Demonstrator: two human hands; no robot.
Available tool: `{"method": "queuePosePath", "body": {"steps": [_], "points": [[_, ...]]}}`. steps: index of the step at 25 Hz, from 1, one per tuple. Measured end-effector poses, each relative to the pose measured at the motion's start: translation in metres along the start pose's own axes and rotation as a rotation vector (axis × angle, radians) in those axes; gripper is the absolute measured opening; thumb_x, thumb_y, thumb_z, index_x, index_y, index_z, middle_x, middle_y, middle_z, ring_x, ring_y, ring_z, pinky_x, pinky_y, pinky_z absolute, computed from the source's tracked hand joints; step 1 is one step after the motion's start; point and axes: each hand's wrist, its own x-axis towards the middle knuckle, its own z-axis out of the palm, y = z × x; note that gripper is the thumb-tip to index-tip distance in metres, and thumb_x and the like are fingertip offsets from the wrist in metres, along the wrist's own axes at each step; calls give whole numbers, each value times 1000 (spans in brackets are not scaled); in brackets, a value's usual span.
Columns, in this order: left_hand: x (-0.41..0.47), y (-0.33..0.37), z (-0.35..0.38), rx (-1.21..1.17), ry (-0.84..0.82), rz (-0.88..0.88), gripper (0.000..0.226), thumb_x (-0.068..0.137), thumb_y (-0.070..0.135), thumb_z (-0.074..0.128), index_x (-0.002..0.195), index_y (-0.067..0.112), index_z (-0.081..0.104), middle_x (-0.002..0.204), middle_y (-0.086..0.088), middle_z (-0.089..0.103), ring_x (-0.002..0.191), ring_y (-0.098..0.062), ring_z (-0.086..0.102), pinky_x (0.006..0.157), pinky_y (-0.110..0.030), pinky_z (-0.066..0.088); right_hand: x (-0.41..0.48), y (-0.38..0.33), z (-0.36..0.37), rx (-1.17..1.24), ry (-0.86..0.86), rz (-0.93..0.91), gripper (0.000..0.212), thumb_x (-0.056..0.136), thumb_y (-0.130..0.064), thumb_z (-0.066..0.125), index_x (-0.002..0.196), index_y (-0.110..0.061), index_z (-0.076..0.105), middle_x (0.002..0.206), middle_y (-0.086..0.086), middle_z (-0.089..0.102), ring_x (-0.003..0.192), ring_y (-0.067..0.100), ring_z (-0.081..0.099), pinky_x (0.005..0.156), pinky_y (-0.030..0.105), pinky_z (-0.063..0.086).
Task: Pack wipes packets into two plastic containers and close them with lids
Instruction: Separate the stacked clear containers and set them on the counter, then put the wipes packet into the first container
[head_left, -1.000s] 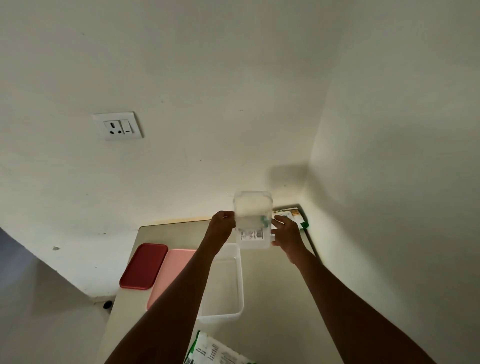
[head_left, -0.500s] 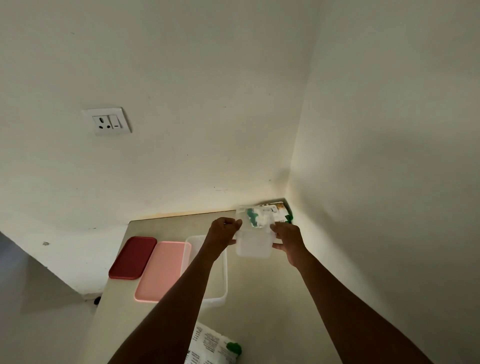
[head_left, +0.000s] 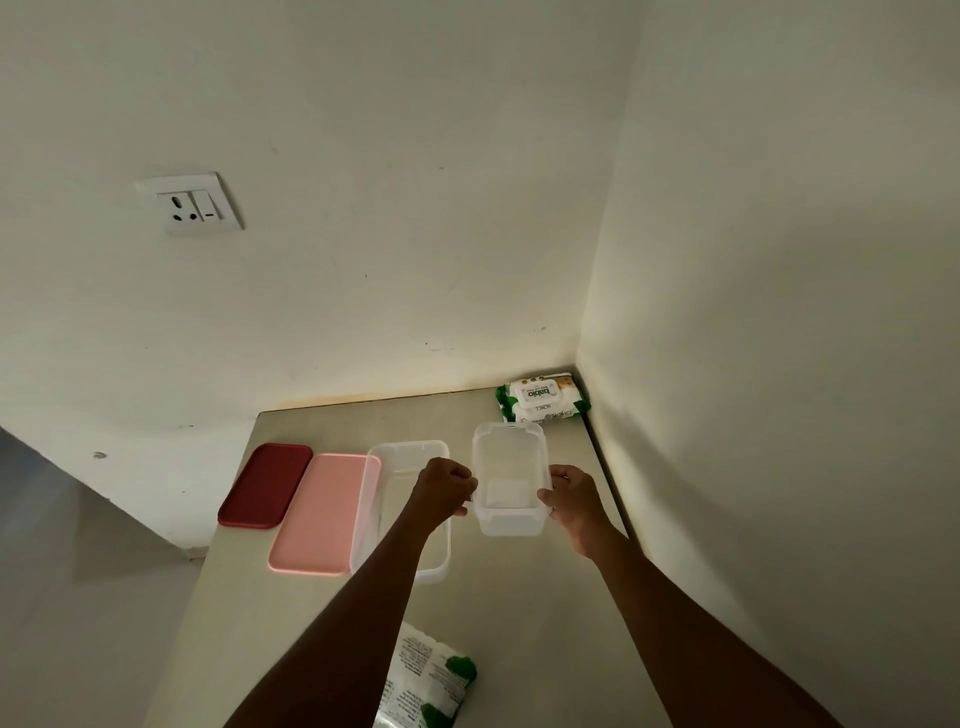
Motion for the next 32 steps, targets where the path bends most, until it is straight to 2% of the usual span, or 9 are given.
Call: {"method": "queuePosePath", "body": {"steps": [8,11,14,16,19,22,25,28,32], "points": [[34,-6,3,213,-138,-101,21,91,4,60,97,-12,73,94,-25,79,87,-36,79,72,-39,63,28,17,6,-265,12,51,40,85,4,65,123,-1,57,121,17,68,112,35,65,100,49,54],[51,4,2,328,-31,-83,23,88,9,58,84,-5,76,76,-13,80,71,-30,80,74,-38,66,38,14,7,-246,66,78,35,89,-29,72,109,-2,62,108,16,68,100,34,67,90,45,55],[70,19,0,407,97,-27,19,82,10,58,88,0,73,82,-12,78,77,-30,78,80,-41,65,58,-5,6,-250,139,33,42,93,-42,64,88,-1,58,87,16,59,79,28,57,79,44,53],[84,31,1,421,126,11,23,80,9,53,89,2,73,88,-12,77,83,-31,77,83,-43,64,75,-20,6,-173,147,26,48,95,-42,63,91,6,61,85,15,49,79,25,48,81,48,54],[108,45,4,377,117,76,25,85,9,49,91,1,72,93,-14,77,87,-33,75,84,-46,63,100,-39,6,-23,124,66,62,96,-41,62,117,18,57,91,14,48,86,26,50,91,52,55],[137,52,11,299,76,118,23,89,7,50,96,-1,71,100,-16,76,93,-35,75,87,-47,62,128,-50,10,148,134,164,54,95,-39,63,126,6,58,100,13,52,93,25,54,99,49,54],[161,56,21,297,58,141,26,94,7,50,106,1,72,112,-13,75,107,-30,71,95,-37,58,155,-53,15,343,161,261,40,95,-33,65,126,-8,58,94,10,48,82,22,49,106,53,50],[182,56,34,311,17,181,29,97,9,54,122,2,67,125,-13,71,116,-28,66,98,-29,49,176,-52,19,479,165,319,31,95,-30,64,121,-14,57,85,6,40,71,20,41,105,50,49],[206,54,54,361,-96,195,44,98,14,57,142,11,53,130,-17,67,109,-28,67,90,-30,50,198,-50,21,595,176,334,32,95,-33,60,122,-16,58,91,6,44,70,18,39,94,44,43]]}}
